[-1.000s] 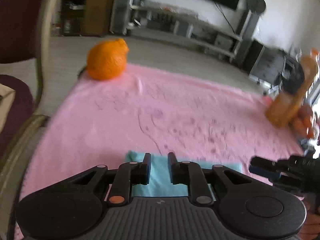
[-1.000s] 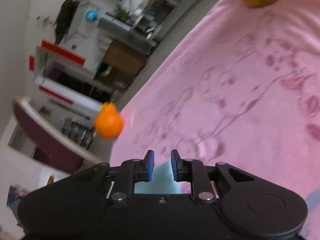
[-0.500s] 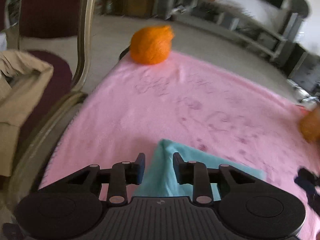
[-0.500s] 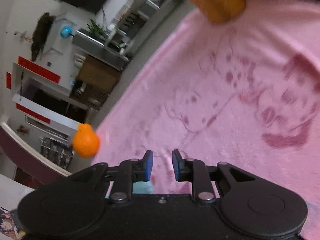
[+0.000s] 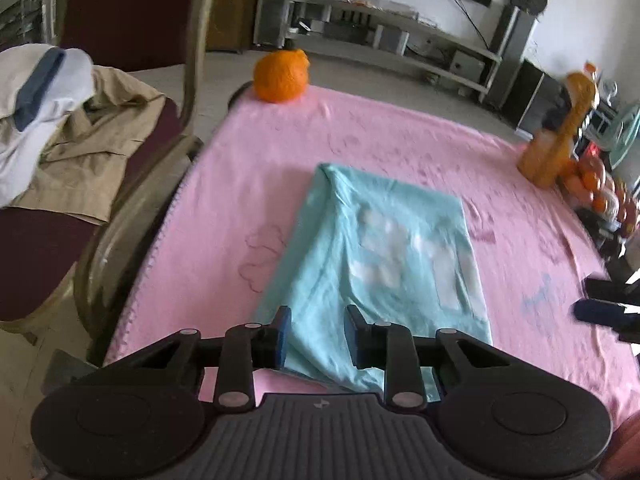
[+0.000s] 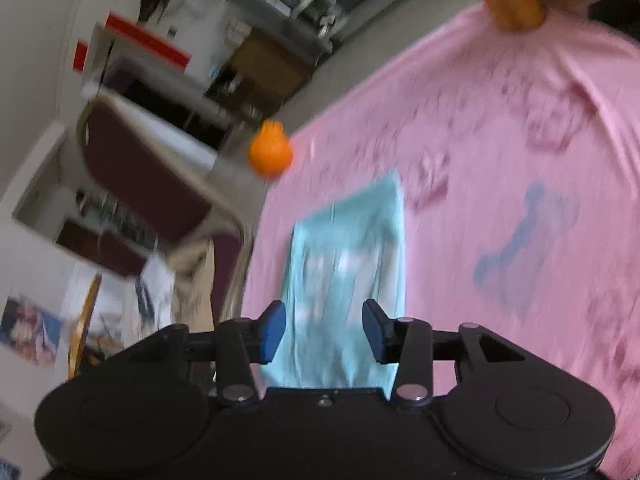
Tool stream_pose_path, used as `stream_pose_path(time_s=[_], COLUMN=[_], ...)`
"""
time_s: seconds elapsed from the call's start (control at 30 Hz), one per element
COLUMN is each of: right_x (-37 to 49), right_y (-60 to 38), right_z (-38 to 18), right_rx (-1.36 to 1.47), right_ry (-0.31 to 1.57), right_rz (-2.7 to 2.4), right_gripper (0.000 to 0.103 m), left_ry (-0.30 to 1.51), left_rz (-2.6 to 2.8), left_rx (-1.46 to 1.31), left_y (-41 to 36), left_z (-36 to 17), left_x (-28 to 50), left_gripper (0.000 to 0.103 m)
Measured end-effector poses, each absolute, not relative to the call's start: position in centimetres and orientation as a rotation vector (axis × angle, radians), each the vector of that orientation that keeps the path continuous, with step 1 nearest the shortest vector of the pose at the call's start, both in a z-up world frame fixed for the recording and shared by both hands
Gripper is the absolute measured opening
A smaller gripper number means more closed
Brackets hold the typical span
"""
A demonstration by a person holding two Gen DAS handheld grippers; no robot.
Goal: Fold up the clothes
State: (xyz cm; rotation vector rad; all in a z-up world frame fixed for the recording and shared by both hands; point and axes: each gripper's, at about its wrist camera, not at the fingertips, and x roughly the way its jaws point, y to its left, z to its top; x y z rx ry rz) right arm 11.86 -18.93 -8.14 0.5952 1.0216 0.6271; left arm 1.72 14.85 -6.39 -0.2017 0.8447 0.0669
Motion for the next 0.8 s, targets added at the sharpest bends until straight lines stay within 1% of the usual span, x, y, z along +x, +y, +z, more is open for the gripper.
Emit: stream_pose_path(time_s=[0.03, 0.07, 0.1, 0.27, 0.33, 0.37, 0.4, 0.5, 0.53, 0.6, 0.67, 0.7, 0.73, 0.77, 0.8], right_x=[11.5, 11.3, 11.2, 11.3, 11.0, 10.8, 10.4, 9.5, 9.2, 8.7, 8.9, 9.1, 9.3, 9.6, 9.9], right_y=[-18.2, -17.1, -16.1, -13.1, -12.7, -12.4, -12.4, -12.8, -13.2, -13.9, -15.1, -15.7, -16.3, -16.8, -17.2], right_z=[-8.8, -9.4, -10.0, -12.6, -13.8, -14.4, -14.6, -13.6, -12.9, -11.5, -9.5, -8.2, -7.0, -5.8, -4.7], right_rx=[0.570, 0.526, 0.479, 0.377, 0.342, 0.301, 0.277, 0.254, 0.247, 0.244, 0.281, 0.308, 0.324, 0.334, 0.344], right_ry=[1.036, 1.039, 1.034, 1.058, 1.092, 1.107, 1.096, 1.127, 1.133, 1.128, 1.069, 1.039, 1.010, 0.981, 0.952], right_rz=[0.635, 0.640, 0.649, 0.701, 0.723, 0.723, 0.724, 0.719, 0.713, 0.702, 0.698, 0.698, 0.700, 0.701, 0.702], right_gripper=[0.025, 0.015, 0.008, 0.009, 0.009, 0.008, 0.004, 0.005, 0.007, 0.008, 0.013, 0.015, 0.017, 0.019, 0.026], left_ry=[0.848, 0.858, 0.871, 0.994, 1.013, 1.022, 1.038, 1.087, 1.089, 1.053, 0.979, 0.940, 0.907, 0.878, 0.854], left_rz=[0.055, 0.031, 0.001, -0.049, -0.048, -0.054, -0.059, -0.085, -0.086, -0.076, -0.073, -0.073, -0.072, -0.070, -0.066], left_rx=[-0.187, -0.171, -0.154, -0.006, 0.072, 0.095, 0.111, 0.106, 0.077, 0.021, -0.047, -0.082, -0.111, -0.139, -0.150], left_y=[14.2, 13.6, 13.0, 10.1, 9.4, 9.2, 9.1, 9.4, 9.9, 11.0, 12.6, 13.4, 14.3, 15.2, 15.8], left_z=[-6.6, -6.9, -7.3, -10.4, -11.1, -11.1, -11.1, -10.6, -10.4, -9.4, -7.4, -6.4, -5.4, -4.5, -3.7], left_x=[2.0, 2.4, 2.7, 4.0, 3.6, 3.2, 2.7, 1.3, 0.9, 0.3, 0.4, 0.6, 0.9, 1.3, 1.9], left_gripper=[0.020, 0.020, 0.019, 0.020, 0.022, 0.022, 0.022, 0.021, 0.021, 0.021, 0.021, 0.022, 0.031, 0.036, 0.039])
